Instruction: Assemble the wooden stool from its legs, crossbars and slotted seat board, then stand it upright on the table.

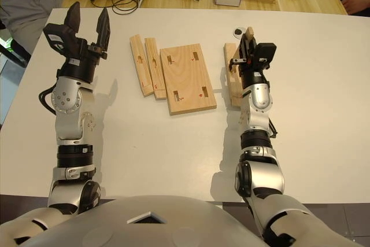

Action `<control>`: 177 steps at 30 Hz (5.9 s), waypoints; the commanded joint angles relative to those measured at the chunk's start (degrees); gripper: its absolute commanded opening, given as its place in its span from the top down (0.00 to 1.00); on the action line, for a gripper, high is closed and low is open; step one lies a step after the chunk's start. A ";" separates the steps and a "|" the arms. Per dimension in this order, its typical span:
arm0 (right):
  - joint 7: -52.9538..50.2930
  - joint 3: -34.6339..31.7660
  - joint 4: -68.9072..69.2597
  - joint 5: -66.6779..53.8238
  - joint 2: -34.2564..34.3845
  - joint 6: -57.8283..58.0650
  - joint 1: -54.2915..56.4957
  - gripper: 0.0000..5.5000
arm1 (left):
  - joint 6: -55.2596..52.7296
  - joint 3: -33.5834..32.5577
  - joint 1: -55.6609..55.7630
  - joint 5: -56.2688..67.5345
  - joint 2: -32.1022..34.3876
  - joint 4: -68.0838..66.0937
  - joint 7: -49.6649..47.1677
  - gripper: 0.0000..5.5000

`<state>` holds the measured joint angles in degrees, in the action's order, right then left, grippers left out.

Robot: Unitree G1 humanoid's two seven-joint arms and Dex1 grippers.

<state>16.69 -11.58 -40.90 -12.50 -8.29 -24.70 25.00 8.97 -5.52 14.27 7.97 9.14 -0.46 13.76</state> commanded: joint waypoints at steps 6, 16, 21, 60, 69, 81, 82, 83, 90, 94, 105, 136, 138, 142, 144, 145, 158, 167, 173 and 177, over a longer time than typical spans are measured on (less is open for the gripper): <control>-3.63 0.68 -2.04 3.78 0.16 -3.45 -1.45 0.93 | -0.67 0.05 0.48 0.01 0.52 0.23 0.05 0.43; -5.28 0.64 -0.20 4.80 -0.09 -6.62 -1.48 0.93 | -0.80 -0.02 0.88 0.08 0.85 -0.12 0.54 0.43; -5.41 0.65 0.14 4.77 -0.27 -5.54 -1.39 0.93 | -0.74 0.00 1.05 -0.01 0.83 -0.38 0.66 0.43; -7.85 1.71 15.49 5.06 -0.85 2.37 -5.32 0.51 | 1.80 -0.13 -0.02 -1.04 0.16 -2.26 -0.76 0.43; -7.88 0.74 25.02 4.88 -12.14 29.86 22.22 0.25 | 3.66 0.22 0.00 -1.44 -0.96 -3.48 -2.71 0.43; -3.11 4.78 -13.83 9.25 -11.72 35.28 21.67 0.25 | 3.12 0.59 -0.73 -1.16 -1.01 -2.23 -2.92 0.43; -2.57 6.25 -17.62 10.53 -10.83 35.11 19.57 0.25 | 3.08 0.64 -0.81 -1.18 -1.05 -2.21 -2.94 0.43; -2.73 7.37 -20.06 11.54 -10.23 34.61 17.83 0.25 | 3.04 0.66 -0.77 -1.18 -1.04 -2.31 -2.91 0.43; -7.03 5.48 -18.54 10.04 -10.10 30.89 20.21 0.25 | 3.72 0.32 -0.44 -1.41 -1.14 -3.98 -3.45 0.43; -9.10 4.17 -6.05 8.69 -10.05 30.58 24.92 0.25 | 4.09 0.10 -0.14 -1.33 -1.02 -4.79 -3.61 0.43; -5.83 4.21 3.41 6.59 -9.29 40.96 30.24 0.25 | 3.85 0.05 -0.01 -1.16 -1.02 -4.93 -3.65 0.43; -12.26 13.31 59.95 15.08 -1.16 45.84 -30.04 0.25 | 2.76 0.66 -3.50 -0.83 -0.40 -3.21 -2.06 0.43; -14.16 12.20 60.12 15.55 -0.41 48.60 -30.70 0.25 | 2.56 0.61 -3.58 -0.78 -0.32 -3.10 -1.83 0.43; -16.02 11.56 57.62 14.87 1.59 52.64 -30.17 0.25 | 2.31 1.12 -3.67 -0.84 -0.65 -2.86 -1.47 0.43; -16.72 10.42 55.63 14.61 2.03 53.36 -29.41 0.25 | 2.19 1.29 -3.65 -0.71 -0.64 -2.91 -1.26 0.43; -17.16 9.95 55.06 14.79 2.07 53.22 -29.26 0.25 | 2.09 1.33 -3.57 -0.65 -0.59 -2.96 -1.21 0.43; -18.19 8.91 51.13 14.88 2.98 55.10 -27.95 0.25 | 1.70 1.25 -3.48 -0.64 -0.55 -2.79 -1.21 0.43; -17.19 8.47 45.73 12.89 3.62 56.12 -23.80 0.44 | 1.29 1.33 -3.27 -0.73 -0.60 -2.72 -1.13 0.43; -16.40 9.91 45.82 13.16 3.90 57.54 -24.44 0.65 | 1.21 1.34 -3.40 -0.77 -0.73 -2.66 -1.24 0.43; -16.90 9.71 46.82 13.33 4.33 55.36 -24.53 0.79 | 1.35 1.26 -2.93 -0.79 -0.76 -3.04 -1.37 0.43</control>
<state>0.32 -1.88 4.78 0.86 -4.38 31.90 0.44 10.79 -4.40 10.81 7.38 8.40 -3.48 12.56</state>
